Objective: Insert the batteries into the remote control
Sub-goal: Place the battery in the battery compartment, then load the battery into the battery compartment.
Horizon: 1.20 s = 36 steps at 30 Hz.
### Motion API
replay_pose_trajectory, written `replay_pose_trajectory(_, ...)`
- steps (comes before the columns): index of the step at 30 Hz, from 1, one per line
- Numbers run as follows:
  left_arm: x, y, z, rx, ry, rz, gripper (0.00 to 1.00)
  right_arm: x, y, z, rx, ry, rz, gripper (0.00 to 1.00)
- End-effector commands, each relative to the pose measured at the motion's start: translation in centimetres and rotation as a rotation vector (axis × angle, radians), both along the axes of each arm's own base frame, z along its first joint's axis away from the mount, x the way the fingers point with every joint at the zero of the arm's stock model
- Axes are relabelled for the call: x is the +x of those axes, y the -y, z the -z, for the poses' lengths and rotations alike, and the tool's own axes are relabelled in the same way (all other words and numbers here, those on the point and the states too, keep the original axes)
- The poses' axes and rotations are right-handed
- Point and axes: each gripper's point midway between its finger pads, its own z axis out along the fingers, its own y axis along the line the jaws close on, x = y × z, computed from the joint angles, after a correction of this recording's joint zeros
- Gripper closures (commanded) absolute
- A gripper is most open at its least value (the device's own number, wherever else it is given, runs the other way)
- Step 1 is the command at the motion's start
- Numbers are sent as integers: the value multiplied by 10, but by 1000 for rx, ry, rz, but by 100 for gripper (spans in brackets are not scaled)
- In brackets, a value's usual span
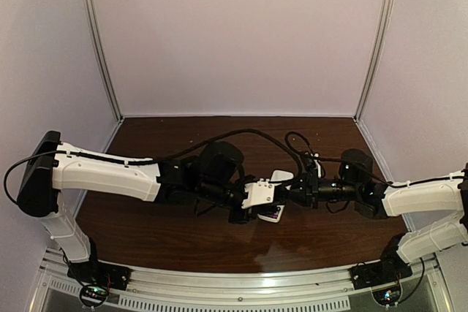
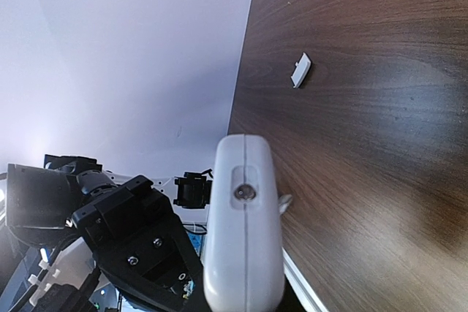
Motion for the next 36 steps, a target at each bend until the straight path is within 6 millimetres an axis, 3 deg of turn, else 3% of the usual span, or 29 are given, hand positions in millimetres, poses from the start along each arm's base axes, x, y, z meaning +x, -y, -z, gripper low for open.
replay_pose_trajectory(1,14,-2,10,44,48,-40,97,-2,-6,-27,68,49,-27,100)
replay_pose_trajectory(4,14,-4,14,62,53,-37,89,-2,-6,-27,66,48,-25,100)
replay_pose_trajectory(11,15,-5,15,74,67,-35,85,-2,-5,-23,60,37,-20,100)
replay_pose_trajectory(15,19,-6,14,84,80,-51,72,-2,-5,-21,53,34,-19,100)
replay_pose_trajectory(21,13,-4,-13,6,36,-59,56,0,-4,-13,38,30,-7,100)
replay_pose_trajectory(25,18,-10,-39,-90,-9,-145,25,4,-4,-13,38,55,6,100)
replay_pose_trajectory(27,23,-15,-52,-147,-61,-222,4,6,-4,-14,33,70,18,100)
replay_pose_trajectory(32,36,-34,-74,-268,-236,-397,3,13,-3,-15,23,90,39,100)
replay_pose_trajectory(36,42,-47,-68,-284,-369,-520,3,18,-3,-21,40,111,57,100)
